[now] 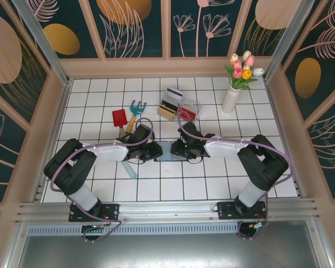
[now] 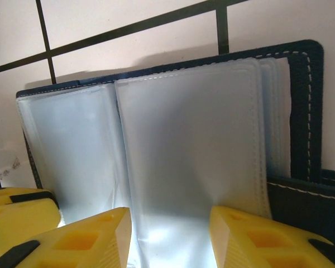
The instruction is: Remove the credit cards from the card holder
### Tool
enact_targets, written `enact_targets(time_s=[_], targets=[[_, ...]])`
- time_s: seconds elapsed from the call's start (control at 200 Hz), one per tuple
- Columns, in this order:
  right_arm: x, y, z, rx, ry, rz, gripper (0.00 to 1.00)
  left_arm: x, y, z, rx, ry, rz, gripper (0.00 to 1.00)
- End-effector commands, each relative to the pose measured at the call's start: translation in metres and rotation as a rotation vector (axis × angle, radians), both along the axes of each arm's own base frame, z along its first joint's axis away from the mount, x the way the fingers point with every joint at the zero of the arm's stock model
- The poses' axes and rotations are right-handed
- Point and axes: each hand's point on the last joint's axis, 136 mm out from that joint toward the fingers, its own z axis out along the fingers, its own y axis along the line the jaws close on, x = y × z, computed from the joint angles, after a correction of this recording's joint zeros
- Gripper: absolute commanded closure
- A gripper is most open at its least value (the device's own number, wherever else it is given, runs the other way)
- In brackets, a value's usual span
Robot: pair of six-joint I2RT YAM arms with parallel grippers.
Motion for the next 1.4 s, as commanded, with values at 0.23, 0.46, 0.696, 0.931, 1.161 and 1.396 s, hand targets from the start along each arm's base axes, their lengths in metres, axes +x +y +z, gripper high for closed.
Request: enact_targets(time_s=[0.23, 0.46, 0.696, 0.931, 1.161, 1.396], targets=[[-0.017, -0.017, -0.030, -0.083, 0.086, -0.024, 0.56, 0.003, 0.004, -0.013, 0.071, 0.020, 0.001, 0.71], [-0.023, -0.021, -0.037, -0.093, 0.116, -0.041, 0.56, 0.004, -0.024, 0.005, -0.066, -0.001, -0.060, 0.75], [-0.027, -0.022, -0.039, -0.082, 0.124, -0.043, 0.56, 0.006, -0.040, 0.020, -0.157, -0.027, -0.099, 0.80], [-0.026, -0.022, -0.035, -0.076, 0.114, -0.047, 0.57, 0.010, -0.036, 0.026, -0.135, -0.053, -0.087, 0.84], [-0.027, -0.024, -0.037, -0.086, 0.116, -0.051, 0.57, 0.017, 0.003, 0.025, 0.071, -0.101, -0.003, 0.68], [-0.026, -0.024, -0.036, -0.082, 0.110, -0.046, 0.57, 0.011, 0.010, 0.006, 0.111, -0.058, 0.010, 0.62]])
